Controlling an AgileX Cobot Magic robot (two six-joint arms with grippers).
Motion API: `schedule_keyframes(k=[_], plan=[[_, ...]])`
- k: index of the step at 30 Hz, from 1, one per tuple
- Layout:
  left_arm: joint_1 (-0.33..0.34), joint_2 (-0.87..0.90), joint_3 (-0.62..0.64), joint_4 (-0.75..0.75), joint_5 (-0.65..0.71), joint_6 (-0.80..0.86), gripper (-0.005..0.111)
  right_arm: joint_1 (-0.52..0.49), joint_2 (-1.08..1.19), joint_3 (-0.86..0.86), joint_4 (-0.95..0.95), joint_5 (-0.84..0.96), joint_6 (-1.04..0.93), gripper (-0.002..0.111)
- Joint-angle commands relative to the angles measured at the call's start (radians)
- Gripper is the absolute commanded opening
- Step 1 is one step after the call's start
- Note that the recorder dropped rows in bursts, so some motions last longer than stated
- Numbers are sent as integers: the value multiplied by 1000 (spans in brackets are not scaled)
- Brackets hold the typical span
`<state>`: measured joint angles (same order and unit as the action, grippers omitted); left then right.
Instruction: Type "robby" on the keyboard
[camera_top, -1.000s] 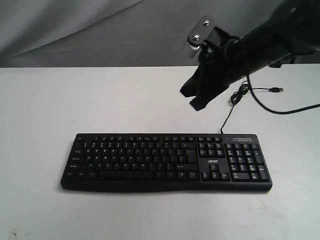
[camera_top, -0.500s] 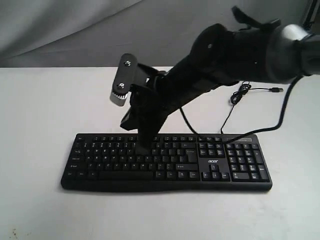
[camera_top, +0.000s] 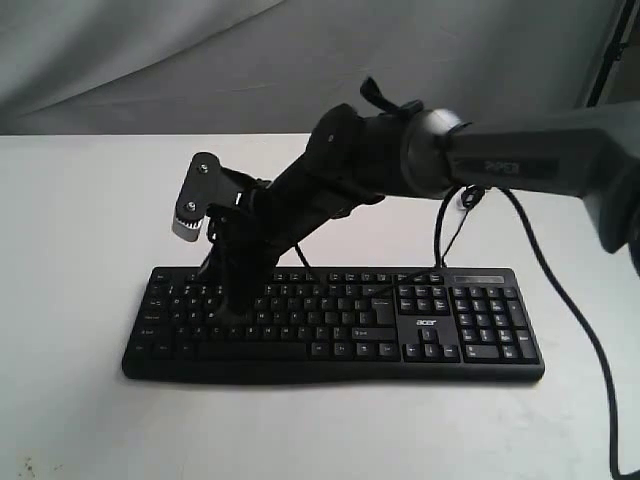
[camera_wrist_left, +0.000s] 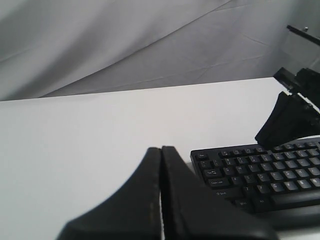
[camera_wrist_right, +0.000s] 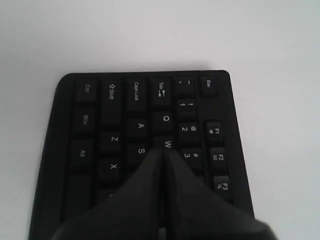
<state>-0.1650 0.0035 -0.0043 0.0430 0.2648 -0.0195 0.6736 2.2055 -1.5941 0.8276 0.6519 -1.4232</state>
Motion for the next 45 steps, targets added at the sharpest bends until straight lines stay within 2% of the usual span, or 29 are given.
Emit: schedule_keyframes(k=[1, 10, 19, 34, 45], plan=[[-6, -3, 4, 5, -5, -3, 0, 3, 50, -40, 100, 8, -86, 0], [-6, -3, 4, 5, -5, -3, 0, -6, 73, -57, 89, -12, -83, 0], [-6, -3, 4, 5, -5, -3, 0, -7, 73, -57, -86, -46, 119, 0], [-6, -3, 4, 5, -5, -3, 0, -8, 73, -57, -96, 30, 123, 0], [-6, -3, 4, 5, -5, -3, 0, -8, 78, -55, -109, 5, 123, 0]])
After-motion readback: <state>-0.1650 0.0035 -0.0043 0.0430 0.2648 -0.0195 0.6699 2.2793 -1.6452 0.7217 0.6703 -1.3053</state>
